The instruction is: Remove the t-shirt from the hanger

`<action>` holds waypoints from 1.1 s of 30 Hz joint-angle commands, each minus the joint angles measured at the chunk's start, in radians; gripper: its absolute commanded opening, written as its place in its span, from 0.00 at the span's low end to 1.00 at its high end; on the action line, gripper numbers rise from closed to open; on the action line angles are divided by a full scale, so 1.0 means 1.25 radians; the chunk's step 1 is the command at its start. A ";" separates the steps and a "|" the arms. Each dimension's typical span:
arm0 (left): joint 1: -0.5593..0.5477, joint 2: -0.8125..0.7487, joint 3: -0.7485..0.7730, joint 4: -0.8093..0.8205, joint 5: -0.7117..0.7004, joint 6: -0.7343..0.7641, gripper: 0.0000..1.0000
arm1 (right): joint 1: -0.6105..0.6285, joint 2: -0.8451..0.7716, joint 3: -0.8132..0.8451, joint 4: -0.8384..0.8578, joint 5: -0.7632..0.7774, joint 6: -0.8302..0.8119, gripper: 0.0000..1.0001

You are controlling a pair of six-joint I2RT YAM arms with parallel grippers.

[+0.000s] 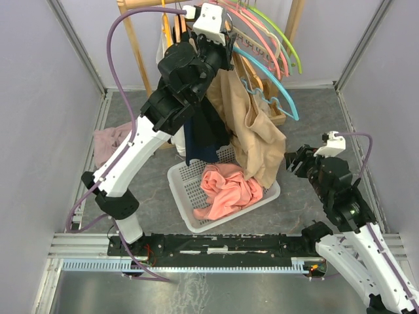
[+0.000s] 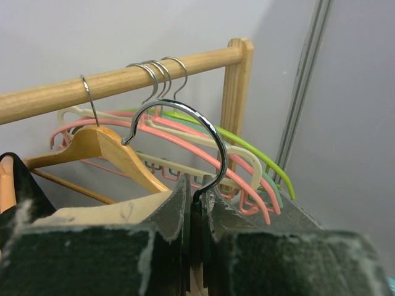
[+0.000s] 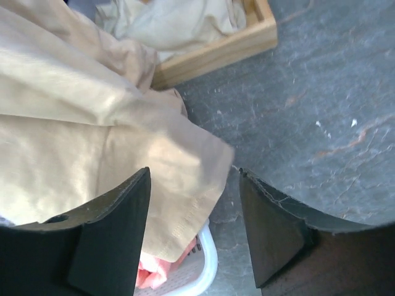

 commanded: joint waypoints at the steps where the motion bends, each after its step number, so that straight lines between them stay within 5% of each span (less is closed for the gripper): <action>1: 0.009 -0.074 -0.035 0.093 0.057 -0.008 0.03 | 0.000 0.006 0.114 0.030 0.047 -0.059 0.67; 13: 0.004 -0.132 -0.193 0.109 0.105 -0.045 0.03 | -0.001 0.152 0.465 0.066 0.045 -0.210 0.69; 24: -0.022 -0.117 -0.200 0.102 0.094 -0.037 0.03 | 0.000 0.314 0.776 0.038 -0.323 -0.228 0.68; 33: -0.073 -0.083 -0.183 0.096 0.071 -0.019 0.03 | 0.000 0.402 0.782 0.063 -0.429 -0.219 0.68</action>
